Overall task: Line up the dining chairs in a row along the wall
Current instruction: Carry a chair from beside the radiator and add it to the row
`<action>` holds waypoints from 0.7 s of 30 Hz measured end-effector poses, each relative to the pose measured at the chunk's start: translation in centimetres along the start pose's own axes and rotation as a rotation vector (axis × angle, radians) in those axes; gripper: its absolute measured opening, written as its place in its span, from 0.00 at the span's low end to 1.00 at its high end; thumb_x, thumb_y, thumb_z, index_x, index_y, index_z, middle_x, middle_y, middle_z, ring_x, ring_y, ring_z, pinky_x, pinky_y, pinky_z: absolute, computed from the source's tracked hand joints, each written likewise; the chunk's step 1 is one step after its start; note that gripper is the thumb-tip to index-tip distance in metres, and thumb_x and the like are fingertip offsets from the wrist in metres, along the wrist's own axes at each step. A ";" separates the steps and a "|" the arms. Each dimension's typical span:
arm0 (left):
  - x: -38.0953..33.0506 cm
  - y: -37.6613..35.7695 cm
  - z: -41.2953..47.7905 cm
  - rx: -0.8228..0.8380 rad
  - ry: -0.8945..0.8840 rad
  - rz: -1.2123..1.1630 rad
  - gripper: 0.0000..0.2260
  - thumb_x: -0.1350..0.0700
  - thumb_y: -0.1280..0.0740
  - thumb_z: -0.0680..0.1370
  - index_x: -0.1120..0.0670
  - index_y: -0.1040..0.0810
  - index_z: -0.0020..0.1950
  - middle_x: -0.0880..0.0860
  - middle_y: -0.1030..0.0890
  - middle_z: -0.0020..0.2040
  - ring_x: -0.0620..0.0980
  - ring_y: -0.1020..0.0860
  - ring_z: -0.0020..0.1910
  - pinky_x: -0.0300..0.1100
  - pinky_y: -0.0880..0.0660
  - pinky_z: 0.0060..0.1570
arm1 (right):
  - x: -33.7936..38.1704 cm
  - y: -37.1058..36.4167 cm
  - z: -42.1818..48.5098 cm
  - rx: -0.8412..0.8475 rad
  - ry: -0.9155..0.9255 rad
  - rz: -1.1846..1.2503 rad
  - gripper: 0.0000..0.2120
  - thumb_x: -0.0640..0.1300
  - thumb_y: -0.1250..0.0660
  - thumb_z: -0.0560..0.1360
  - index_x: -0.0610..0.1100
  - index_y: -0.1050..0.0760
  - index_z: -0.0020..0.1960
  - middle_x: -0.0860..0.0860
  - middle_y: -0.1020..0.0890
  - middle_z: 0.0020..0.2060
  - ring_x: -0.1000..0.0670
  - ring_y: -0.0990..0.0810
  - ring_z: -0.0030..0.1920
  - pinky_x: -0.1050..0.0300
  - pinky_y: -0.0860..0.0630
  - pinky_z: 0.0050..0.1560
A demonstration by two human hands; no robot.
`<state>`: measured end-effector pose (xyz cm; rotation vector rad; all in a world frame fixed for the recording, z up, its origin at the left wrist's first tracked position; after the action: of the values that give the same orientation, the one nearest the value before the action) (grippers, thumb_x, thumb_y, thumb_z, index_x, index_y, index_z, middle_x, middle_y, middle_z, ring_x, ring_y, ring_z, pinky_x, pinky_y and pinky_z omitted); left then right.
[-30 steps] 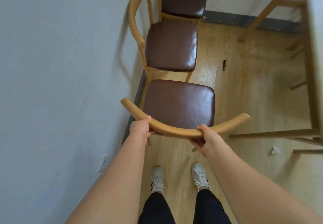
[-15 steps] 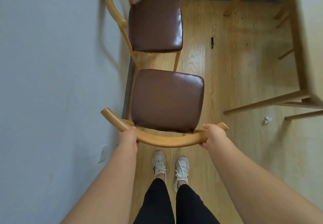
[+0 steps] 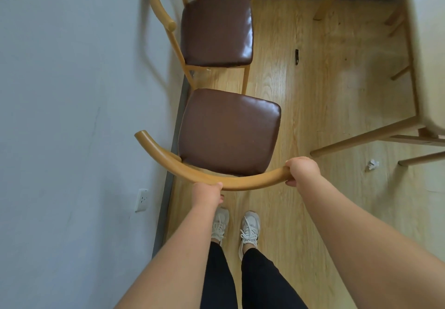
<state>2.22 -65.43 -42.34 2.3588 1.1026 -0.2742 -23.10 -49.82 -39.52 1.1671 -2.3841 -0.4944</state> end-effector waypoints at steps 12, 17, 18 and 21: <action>-5.2 9.4 3.9 -0.108 -0.091 0.114 0.09 0.63 0.38 0.78 0.59 0.30 0.57 0.60 0.19 0.46 0.55 0.17 0.37 0.44 0.19 0.33 | -1.1 -9.0 -5.1 0.220 0.284 -0.478 0.05 0.46 0.40 0.73 0.44 0.28 0.45 0.45 0.19 0.38 0.43 0.16 0.29 0.49 0.17 0.45; -8.5 13.2 5.5 -0.066 -0.158 0.075 0.06 0.62 0.39 0.79 0.55 0.27 0.54 0.57 0.21 0.45 0.54 0.19 0.45 0.44 0.21 0.40 | -1.5 -14.9 -7.7 0.354 0.191 -0.295 0.05 0.40 0.37 0.71 0.42 0.27 0.47 0.42 0.17 0.38 0.40 0.15 0.31 0.53 0.18 0.36; -9.1 13.8 5.9 -0.055 -0.169 0.061 0.06 0.62 0.38 0.79 0.55 0.26 0.55 0.57 0.21 0.46 0.55 0.20 0.48 0.47 0.20 0.46 | -1.4 -16.3 -8.3 0.381 0.176 -0.267 0.05 0.40 0.36 0.72 0.42 0.27 0.48 0.42 0.17 0.36 0.40 0.14 0.32 0.53 0.17 0.36; -10.8 15.3 7.2 0.004 -0.205 0.001 0.11 0.63 0.39 0.79 0.60 0.25 0.62 0.57 0.22 0.50 0.55 0.22 0.52 0.50 0.22 0.56 | -1.1 -20.3 -10.1 0.453 0.133 -0.166 0.09 0.39 0.35 0.73 0.39 0.26 0.52 0.40 0.17 0.31 0.39 0.14 0.34 0.45 0.16 0.43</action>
<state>7.12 -84.50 -38.60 2.2755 1.0040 -0.5060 -4.01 -61.94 -41.25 1.5443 -2.3595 0.0850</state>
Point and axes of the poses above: each hand's wrist, its own z-axis towards the middle knuckle, its own y-axis out of the back of the hand, x = y × z, the point moved 9 cm from there along z, towards the middle knuckle
